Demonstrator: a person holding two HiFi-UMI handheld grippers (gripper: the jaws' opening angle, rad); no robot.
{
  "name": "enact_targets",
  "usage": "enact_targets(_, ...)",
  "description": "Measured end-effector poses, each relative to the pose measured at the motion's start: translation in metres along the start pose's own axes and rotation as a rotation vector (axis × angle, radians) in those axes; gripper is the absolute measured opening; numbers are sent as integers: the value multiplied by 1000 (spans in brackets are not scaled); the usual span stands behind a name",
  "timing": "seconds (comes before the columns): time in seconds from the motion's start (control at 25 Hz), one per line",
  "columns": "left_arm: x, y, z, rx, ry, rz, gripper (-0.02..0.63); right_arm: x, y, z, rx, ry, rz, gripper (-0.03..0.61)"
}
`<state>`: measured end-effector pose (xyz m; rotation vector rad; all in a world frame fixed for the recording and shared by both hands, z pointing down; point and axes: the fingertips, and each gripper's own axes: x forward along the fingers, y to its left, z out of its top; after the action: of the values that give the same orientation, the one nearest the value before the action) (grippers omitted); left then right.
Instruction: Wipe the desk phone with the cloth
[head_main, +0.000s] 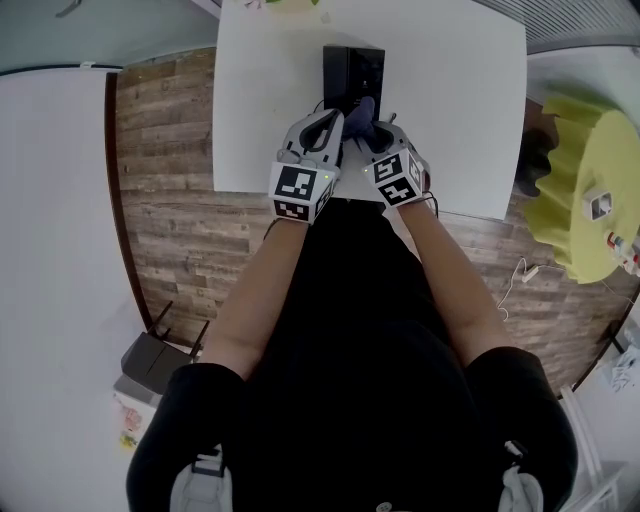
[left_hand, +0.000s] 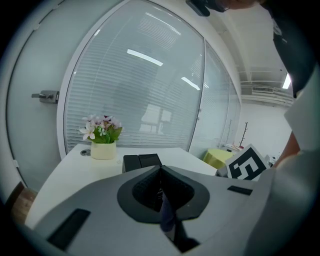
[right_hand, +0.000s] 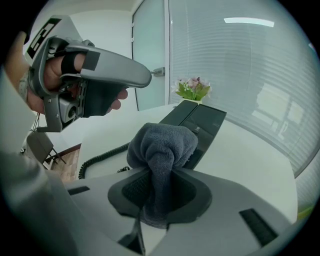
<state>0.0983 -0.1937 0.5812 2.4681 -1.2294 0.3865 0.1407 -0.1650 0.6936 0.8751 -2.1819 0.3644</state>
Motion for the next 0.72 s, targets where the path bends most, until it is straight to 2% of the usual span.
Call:
enact_targets(0.32, -5, 9, 17, 23, -13, 19, 11, -8, 2, 3, -62, 46, 27, 95)
enact_targets(0.72, -10, 29, 51, 57, -39, 49, 11, -35, -35, 82, -67, -71, -39, 95)
